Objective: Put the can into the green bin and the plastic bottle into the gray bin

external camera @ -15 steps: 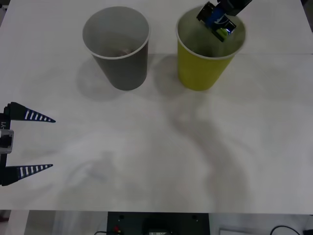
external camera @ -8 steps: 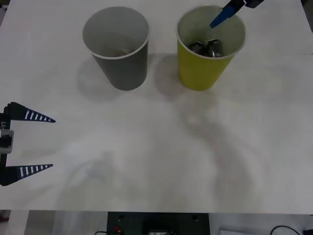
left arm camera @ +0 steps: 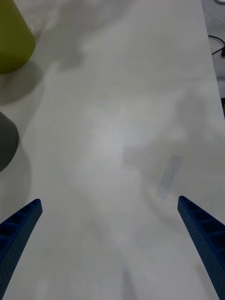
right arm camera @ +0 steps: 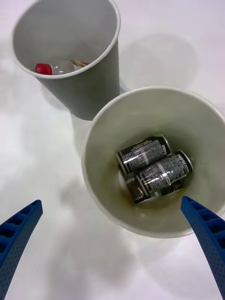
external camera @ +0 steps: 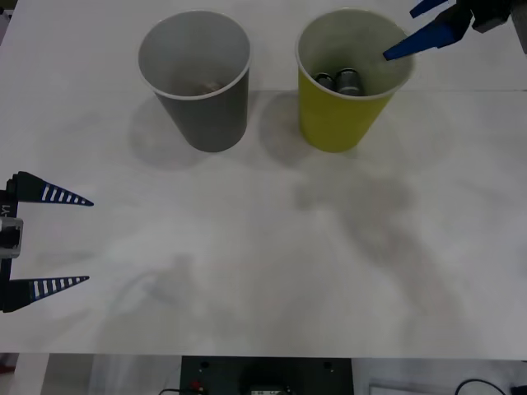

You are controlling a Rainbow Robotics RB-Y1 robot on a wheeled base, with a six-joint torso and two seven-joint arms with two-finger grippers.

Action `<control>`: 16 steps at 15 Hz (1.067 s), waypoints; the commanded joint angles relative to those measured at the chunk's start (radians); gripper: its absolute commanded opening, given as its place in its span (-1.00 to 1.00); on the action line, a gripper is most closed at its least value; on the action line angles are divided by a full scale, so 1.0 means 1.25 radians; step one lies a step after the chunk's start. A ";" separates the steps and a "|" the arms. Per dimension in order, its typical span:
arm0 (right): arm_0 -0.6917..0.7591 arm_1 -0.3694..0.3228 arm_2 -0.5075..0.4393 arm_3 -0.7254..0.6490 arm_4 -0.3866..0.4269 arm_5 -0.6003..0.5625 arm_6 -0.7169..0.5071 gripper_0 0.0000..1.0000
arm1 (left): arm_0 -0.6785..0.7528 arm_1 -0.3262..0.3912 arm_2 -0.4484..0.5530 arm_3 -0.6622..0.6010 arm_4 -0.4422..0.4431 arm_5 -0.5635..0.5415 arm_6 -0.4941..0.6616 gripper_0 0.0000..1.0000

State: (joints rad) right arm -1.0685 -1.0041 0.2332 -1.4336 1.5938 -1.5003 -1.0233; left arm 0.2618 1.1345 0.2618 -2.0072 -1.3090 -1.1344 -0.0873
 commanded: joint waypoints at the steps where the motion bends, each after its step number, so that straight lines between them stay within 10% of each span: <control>1: 0.152 -0.026 -0.112 -0.153 -0.022 0.000 0.031 1.00 | 0.000 0.000 0.000 0.000 0.000 0.000 0.000 1.00; 16: 0.762 -0.041 -0.441 -0.377 -0.136 0.000 0.574 1.00 | 0.000 0.000 0.000 0.000 0.000 0.000 0.000 1.00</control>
State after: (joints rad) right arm -0.1412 -1.0585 -0.3066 -1.9040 1.4277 -1.5003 -0.3364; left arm 0.2618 1.1345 0.2618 -2.0071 -1.3090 -1.1345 -0.0873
